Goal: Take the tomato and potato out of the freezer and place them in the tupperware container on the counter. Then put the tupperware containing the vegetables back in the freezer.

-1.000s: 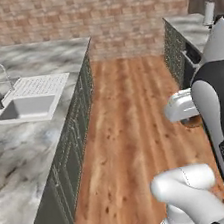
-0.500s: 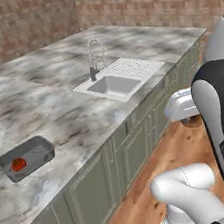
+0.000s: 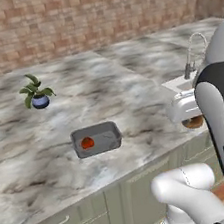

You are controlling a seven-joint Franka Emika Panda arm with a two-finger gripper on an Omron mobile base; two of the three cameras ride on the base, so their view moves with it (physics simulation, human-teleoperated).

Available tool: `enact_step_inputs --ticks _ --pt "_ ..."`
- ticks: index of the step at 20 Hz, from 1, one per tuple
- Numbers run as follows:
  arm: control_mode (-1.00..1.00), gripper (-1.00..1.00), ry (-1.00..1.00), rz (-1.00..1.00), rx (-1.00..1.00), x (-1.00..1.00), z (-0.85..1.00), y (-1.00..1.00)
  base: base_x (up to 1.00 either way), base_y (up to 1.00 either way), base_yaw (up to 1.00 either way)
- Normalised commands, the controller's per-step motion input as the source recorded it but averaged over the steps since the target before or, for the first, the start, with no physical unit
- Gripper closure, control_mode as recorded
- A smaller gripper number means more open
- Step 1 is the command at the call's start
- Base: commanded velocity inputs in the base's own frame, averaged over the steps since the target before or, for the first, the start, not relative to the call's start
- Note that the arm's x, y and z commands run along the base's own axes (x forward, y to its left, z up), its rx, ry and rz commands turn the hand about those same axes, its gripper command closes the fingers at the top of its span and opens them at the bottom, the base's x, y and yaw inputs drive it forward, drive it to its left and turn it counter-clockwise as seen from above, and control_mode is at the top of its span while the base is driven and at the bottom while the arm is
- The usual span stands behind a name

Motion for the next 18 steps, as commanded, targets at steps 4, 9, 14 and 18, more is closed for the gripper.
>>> enact_step_inputs --ticks 4,9,14,18 --pt "1.00 1.00 0.00 0.00 0.00 0.00 0.00 0.00 0.75 0.12 0.66" --pt "-1.00 1.00 0.04 0.08 0.01 0.20 -0.10 0.01 0.65 0.05 0.41" --pt "-1.00 1.00 0.21 0.31 0.03 0.98 -0.60 0.02 0.00 0.00 0.00" --pt "-1.00 1.00 0.17 0.20 0.00 1.00 -0.94 0.33 0.00 0.00 0.00"
